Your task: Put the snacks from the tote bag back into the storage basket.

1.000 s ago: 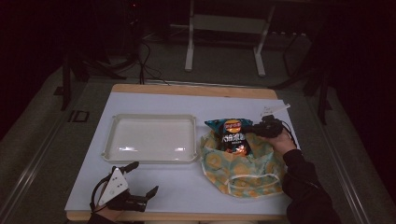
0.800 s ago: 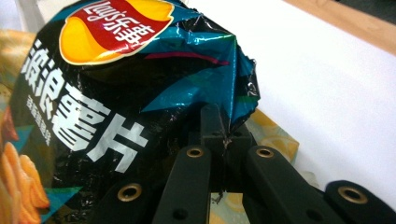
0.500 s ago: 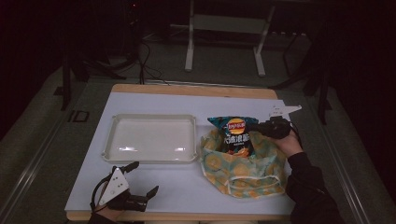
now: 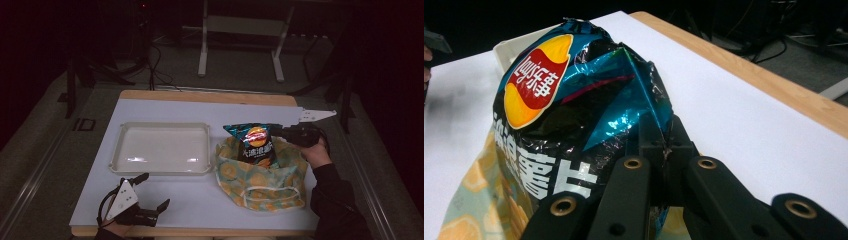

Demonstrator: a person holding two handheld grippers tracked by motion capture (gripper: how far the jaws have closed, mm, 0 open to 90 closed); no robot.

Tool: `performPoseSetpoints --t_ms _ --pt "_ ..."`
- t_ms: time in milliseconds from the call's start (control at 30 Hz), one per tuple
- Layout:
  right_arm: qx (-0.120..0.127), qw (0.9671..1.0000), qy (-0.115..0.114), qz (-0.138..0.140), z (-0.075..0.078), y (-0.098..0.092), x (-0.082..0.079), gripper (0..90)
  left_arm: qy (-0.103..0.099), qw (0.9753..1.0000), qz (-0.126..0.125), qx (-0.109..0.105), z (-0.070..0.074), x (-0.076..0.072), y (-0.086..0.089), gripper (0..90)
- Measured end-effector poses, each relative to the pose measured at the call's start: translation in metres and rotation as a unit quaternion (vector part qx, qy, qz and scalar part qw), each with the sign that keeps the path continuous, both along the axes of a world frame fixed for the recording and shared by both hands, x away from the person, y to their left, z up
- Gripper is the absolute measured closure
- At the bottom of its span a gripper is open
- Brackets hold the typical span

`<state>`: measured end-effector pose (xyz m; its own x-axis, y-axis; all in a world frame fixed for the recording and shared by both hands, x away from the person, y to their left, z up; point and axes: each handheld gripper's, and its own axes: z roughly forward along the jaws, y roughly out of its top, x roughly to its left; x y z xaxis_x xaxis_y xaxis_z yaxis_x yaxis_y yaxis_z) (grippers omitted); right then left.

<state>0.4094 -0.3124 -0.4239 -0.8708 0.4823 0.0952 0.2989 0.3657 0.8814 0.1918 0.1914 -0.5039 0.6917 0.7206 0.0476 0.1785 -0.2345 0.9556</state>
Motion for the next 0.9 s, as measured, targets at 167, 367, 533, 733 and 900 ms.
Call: performPoseSetpoints --t_ms 167,367,533,733,900 --pt "0.01 0.9999 -0.011 -0.002 0.01 -0.001 -0.003 90.0 0.0 1.0 0.001 0.0 0.0 0.0 0.0 0.1" --pt "0.017 0.9995 -0.025 -0.009 0.025 -0.001 -0.005 90.0 0.0 1.0 0.0 0.001 0.0 0.0 0.0 0.1" --pt "0.02 0.9991 -0.036 -0.014 0.039 0.001 -0.006 90.0 0.0 1.0 0.001 0.001 0.0 0.0 0.0 0.1" --pt "0.024 0.9985 -0.043 -0.025 0.049 0.004 -0.007 90.0 0.0 1.0 0.001 0.0 0.0 0.0 0.0 0.1" --pt "0.032 0.9971 -0.057 -0.04 0.065 0.007 -0.008 90.0 -0.001 1.0 0.001 0.0 0.0 -0.001 0.0 0.1"
